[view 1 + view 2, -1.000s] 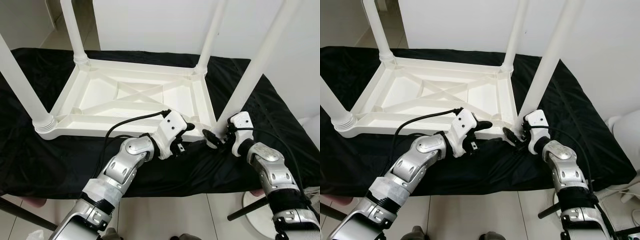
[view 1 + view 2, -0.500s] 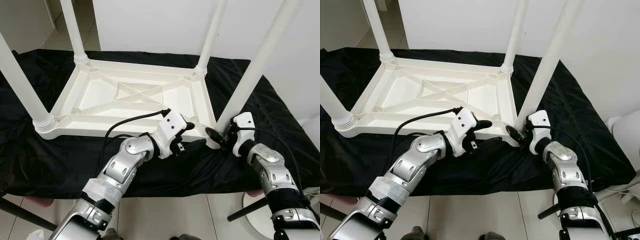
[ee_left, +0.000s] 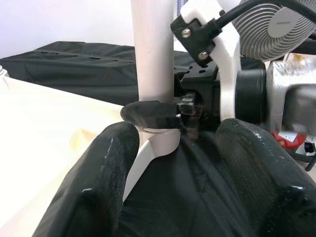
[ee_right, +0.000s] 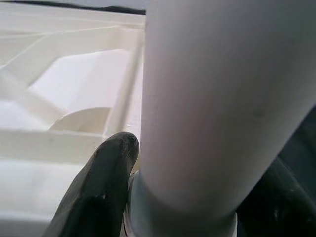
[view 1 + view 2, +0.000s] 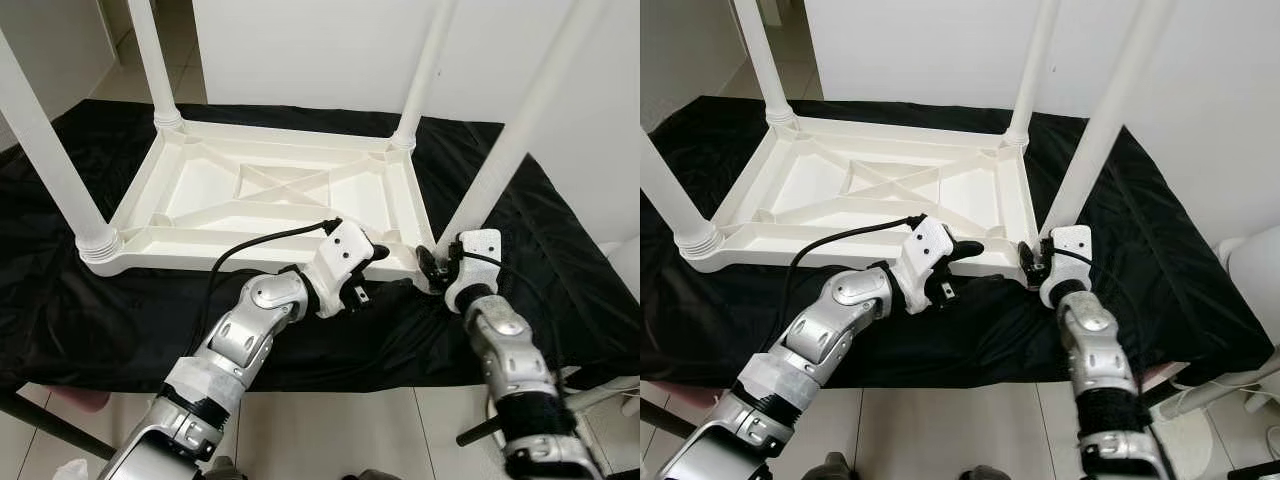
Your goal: Building children table
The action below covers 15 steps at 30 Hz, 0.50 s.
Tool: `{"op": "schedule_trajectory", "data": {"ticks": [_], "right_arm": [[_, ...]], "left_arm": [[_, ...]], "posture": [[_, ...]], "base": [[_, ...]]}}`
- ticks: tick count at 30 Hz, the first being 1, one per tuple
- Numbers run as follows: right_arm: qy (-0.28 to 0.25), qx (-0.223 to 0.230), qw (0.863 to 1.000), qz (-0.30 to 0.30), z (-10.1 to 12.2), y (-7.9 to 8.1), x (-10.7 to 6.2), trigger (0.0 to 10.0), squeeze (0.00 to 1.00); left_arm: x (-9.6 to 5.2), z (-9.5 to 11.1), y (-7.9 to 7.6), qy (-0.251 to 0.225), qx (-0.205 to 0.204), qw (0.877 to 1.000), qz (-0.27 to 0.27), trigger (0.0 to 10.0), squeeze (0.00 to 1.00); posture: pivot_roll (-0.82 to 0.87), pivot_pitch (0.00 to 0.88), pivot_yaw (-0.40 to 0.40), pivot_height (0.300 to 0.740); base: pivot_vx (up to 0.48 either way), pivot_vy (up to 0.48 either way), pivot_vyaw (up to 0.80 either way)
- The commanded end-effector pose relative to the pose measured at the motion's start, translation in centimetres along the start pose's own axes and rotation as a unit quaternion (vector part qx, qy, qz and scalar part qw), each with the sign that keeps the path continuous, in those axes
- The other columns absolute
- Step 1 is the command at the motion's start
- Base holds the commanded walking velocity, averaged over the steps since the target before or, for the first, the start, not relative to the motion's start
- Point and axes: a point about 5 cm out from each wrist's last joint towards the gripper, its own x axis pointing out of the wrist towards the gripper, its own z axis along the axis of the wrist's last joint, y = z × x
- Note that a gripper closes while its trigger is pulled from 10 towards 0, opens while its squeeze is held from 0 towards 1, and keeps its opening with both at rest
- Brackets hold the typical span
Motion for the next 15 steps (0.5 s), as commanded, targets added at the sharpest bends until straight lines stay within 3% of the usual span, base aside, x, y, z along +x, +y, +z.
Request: {"op": "schedule_trajectory", "data": {"ticks": [1, 8, 13, 15], "right_arm": [[0.016, 0.002, 0.997, -0.076, -0.7, -1.1, -0.4, 10.0, 0.00], [0.015, 0.019, 0.991, -0.133, -0.8, 1.4, -0.7, 10.0, 0.00], [0.011, 0.013, 0.993, -0.119, -0.4, 1.8, -0.7, 10.0, 0.00], [0.010, 0.010, 0.993, -0.119, -0.3, 1.8, -0.7, 10.0, 0.06]], "left_arm": [[0.1, -0.4, -0.3, 0.010, 0.004, 1.000, -0.021, 10.0, 0.00], [0.2, -0.3, -0.4, 0.010, 0.003, 1.000, -0.020, 10.0, 0.00], [0.1, -0.4, -0.3, 0.010, 0.003, 1.000, -0.019, 10.0, 0.00], [0.1, -0.4, -0.3, 0.011, 0.003, 1.000, -0.018, 10.0, 0.00]], "posture": [[0.00, 0.000, -0.032, 0.740], [0.00, 0.000, -0.032, 0.740], [0.00, 0.000, -0.033, 0.740], [0.00, 0.000, -0.034, 0.740]], "base": [[0.000, 0.000, 0.00], [0.000, 0.000, 0.00], [0.000, 0.000, 0.00], [0.000, 0.000, 0.00]]}}
